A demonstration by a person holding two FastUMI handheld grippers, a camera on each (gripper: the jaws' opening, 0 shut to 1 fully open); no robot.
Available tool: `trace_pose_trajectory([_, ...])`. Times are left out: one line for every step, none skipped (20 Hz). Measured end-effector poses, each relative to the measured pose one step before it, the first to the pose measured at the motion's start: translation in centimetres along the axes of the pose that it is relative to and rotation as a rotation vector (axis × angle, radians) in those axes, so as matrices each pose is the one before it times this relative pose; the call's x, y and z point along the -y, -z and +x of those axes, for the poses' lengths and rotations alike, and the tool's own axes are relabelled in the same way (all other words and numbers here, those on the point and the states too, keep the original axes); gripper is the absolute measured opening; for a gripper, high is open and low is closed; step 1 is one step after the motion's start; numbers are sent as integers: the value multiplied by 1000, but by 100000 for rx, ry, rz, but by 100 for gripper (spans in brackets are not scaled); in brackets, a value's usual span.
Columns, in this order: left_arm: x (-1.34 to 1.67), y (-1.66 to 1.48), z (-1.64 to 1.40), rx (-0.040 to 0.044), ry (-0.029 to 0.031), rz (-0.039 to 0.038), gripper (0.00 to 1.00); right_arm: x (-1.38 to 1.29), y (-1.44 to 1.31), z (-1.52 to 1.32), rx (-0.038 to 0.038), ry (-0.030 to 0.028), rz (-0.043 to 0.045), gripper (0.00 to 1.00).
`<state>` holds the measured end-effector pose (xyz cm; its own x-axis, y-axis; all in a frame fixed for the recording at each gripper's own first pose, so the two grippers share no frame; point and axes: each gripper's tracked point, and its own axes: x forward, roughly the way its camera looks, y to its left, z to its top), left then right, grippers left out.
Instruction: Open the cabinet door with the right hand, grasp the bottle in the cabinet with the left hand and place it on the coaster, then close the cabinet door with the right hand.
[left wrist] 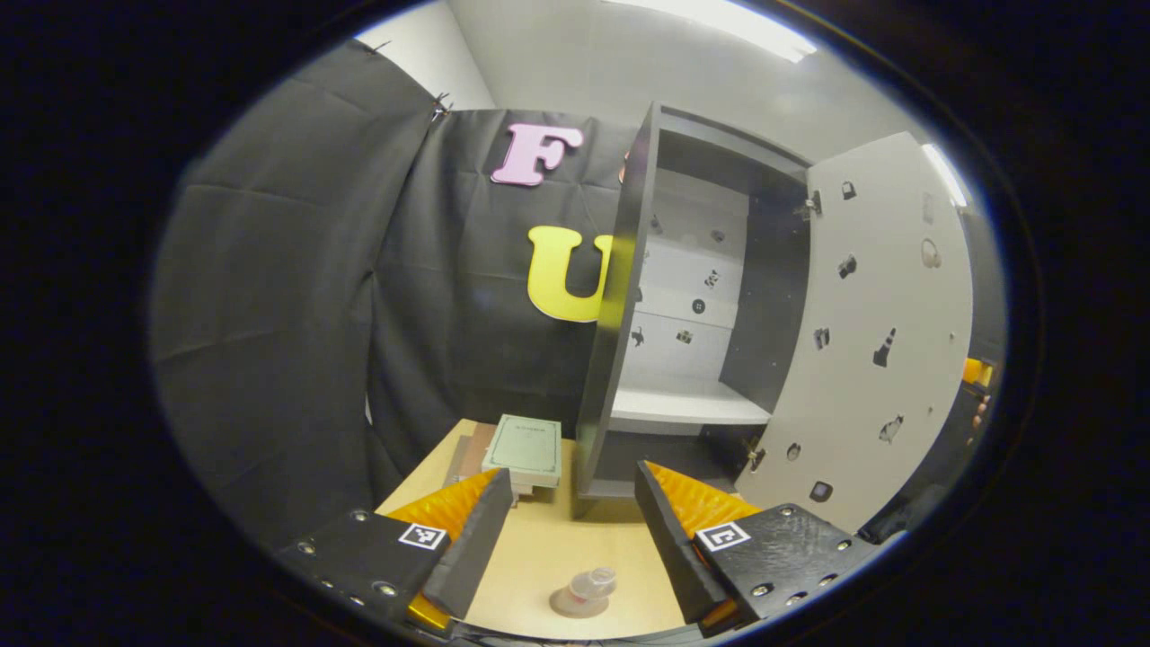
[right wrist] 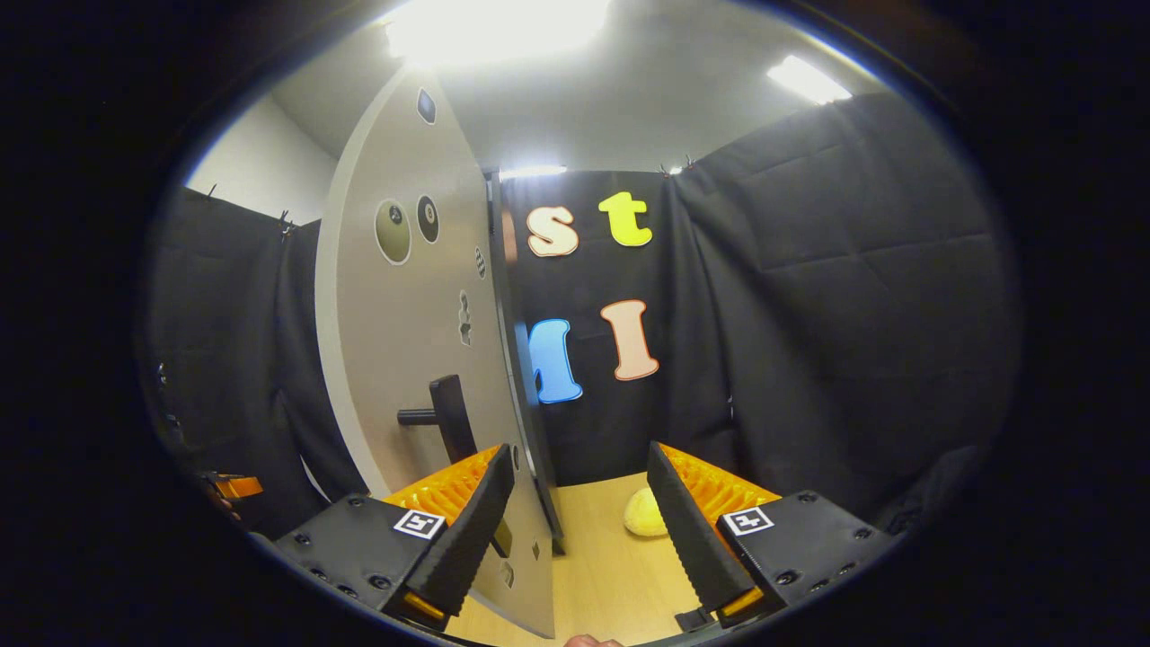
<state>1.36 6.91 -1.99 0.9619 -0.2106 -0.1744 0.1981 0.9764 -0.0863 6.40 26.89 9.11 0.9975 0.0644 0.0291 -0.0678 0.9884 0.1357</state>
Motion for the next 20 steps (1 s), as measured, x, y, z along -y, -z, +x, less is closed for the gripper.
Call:
trace_pose_trajectory([-316,233,316,-440,393,913,85,-764,277,-45,-37,-622,1337,96])
trace_pose_trajectory([-256,250,281,-515,754,287,85,-712,154,-44,147,-468,1173,96])
trace_pose_trajectory([-236,298,184,-592,830,-145,85,-702,168,98,-26,-587,598,96])
trace_pose_trajectory([-265,146,196,-525,720,-258,85,-781,192,-92,4,-550,298,96])
trace_pose_trajectory([-295,134,120,-452,443,-51,85,-826,142,-19,-81,-475,-280,96])
trace_pose_trajectory([-514,-11,98,-141,-191,159,86,-750,150,-36,21,-455,-552,96])
trace_pose_trajectory([-529,-152,122,340,-301,236,85,-825,99,-24,118,-718,-935,96])
trace_pose_trajectory([-394,-136,117,299,102,99,85,-826,19,27,174,-915,-269,96])
trace_pose_trajectory([-381,-18,131,-81,-31,-111,83,-972,255,73,-565,-1088,525,96])
trace_pose_trajectory([-323,-84,167,-93,104,-158,86,-488,286,497,-621,-1340,906,96])
trace_pose_trajectory([-270,44,105,118,287,-219,85,-744,113,684,-605,-1373,744,96])
trace_pose_trajectory([-329,-50,113,76,23,-121,83,-818,122,545,-393,-1416,432,96])
trace_pose_trajectory([-658,162,-192,-227,-641,-57,83,-1322,467,137,-413,-1595,8,96])
trace_pose_trajectory([-856,27,-306,-75,-1214,13,83,-1139,245,63,-236,-1888,-179,96])
trace_pose_trajectory([-549,158,-188,-8,-760,-88,83,-1269,298,-140,-349,-2066,-444,96])
trace_pose_trajectory([-423,17,-86,-97,-599,-153,83,-958,134,253,-161,-1841,-526,96])
trace_pose_trajectory([-576,254,-262,-306,-983,-132,87,-826,53,453,-296,-1771,-535,96])
trace_pose_trajectory([-707,19,-154,-129,-1224,84,85,-830,154,510,-595,-1900,-555,96])
trace_pose_trajectory([-668,-17,-109,38,-1275,146,82,-924,194,751,-742,-2061,-275,96])
trace_pose_trajectory([-635,138,-175,-38,-1241,90,85,-970,233,710,-840,-2276,-226,96])
